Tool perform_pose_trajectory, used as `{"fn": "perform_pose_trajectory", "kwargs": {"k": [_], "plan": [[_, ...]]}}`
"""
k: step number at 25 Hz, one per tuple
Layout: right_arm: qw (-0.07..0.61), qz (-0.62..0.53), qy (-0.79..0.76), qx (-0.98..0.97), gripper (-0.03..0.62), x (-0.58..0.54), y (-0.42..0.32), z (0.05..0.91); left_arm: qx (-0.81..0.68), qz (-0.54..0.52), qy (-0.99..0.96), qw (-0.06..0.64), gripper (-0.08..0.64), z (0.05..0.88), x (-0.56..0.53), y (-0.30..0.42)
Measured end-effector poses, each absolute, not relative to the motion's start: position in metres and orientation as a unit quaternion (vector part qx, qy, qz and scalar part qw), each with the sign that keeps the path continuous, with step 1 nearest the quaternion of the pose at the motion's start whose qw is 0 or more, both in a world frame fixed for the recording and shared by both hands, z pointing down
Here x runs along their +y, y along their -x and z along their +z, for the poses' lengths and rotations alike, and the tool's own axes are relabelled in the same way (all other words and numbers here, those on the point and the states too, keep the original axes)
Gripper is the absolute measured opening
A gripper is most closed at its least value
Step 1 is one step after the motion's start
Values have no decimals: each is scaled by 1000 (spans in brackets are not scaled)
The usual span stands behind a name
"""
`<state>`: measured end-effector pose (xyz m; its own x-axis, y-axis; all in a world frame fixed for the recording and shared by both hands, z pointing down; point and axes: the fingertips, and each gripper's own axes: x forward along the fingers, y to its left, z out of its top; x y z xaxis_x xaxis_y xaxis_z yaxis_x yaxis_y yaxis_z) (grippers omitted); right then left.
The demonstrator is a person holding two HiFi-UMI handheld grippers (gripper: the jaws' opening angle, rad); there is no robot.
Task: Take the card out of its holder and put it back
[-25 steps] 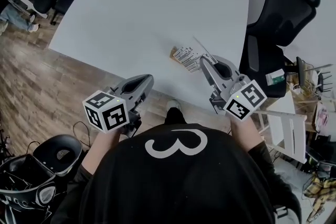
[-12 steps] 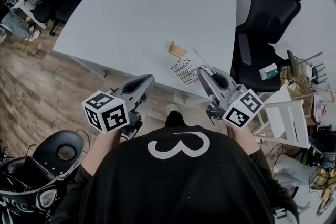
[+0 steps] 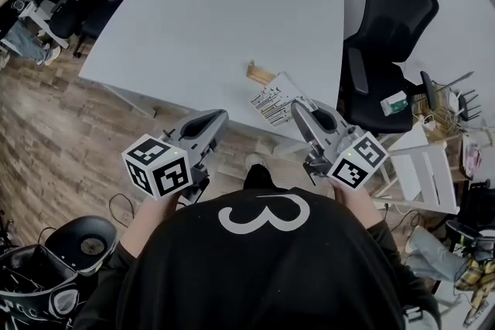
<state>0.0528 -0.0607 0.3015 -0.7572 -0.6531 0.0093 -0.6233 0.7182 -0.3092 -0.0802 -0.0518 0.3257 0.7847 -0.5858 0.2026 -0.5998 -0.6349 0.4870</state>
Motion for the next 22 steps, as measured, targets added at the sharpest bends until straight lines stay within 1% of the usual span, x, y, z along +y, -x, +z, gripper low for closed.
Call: {"fn": "perform_pose_trajectory", "kwargs": {"k": [12, 22], "plan": [[48, -153, 347, 924, 23, -78, -58, 306, -320, 9, -900, 296, 14, 333, -68, 74], [41, -153, 343, 926, 23, -118, -66, 309, -315, 17, -896, 314, 13, 345, -99, 61]]}}
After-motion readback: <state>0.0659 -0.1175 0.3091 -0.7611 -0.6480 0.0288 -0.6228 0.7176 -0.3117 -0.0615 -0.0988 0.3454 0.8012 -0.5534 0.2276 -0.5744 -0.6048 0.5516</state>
